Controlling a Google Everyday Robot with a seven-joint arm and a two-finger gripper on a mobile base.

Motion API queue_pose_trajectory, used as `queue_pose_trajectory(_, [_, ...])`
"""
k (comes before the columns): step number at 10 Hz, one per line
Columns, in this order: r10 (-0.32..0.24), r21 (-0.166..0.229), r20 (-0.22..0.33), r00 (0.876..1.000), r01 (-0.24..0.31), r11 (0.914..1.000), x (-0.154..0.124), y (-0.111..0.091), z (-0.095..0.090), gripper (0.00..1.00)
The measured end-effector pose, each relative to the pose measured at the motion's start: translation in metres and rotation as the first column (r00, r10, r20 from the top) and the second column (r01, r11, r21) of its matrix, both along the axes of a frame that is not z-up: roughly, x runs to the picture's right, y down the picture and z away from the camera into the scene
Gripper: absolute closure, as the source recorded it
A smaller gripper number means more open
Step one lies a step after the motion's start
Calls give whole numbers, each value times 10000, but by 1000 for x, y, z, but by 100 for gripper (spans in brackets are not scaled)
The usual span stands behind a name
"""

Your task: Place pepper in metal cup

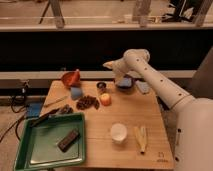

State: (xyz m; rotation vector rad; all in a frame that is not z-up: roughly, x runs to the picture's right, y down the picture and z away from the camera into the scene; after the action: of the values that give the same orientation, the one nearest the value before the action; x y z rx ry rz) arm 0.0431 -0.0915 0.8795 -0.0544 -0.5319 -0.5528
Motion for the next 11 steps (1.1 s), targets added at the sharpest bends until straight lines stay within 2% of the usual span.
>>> queue_pose_trajectory(1, [52,86,71,10000,-53,9999,6,-2,2,20])
queue_pose_trajectory(3, [178,332,310,9994,-188,9993,0,-10,8,20])
queue_pose_trajectory(5, [419,859,799,9959,-488,9951,-28,-27,27,20])
queue_pose_trajectory(7, [404,1643,1402,9893,-635,9844,-52,-46,43,20])
queue_pose_trajectory(9, [299,2202,1868,9819,-715,9728,-59,-52,53,20])
queue_pose_trajectory(10, [257,2362,1982,9798,-732,9689,-60,-53,56,20])
queue_pose_trajectory(11, [120,2674,2174,9760,-714,9609,-65,-54,60,20])
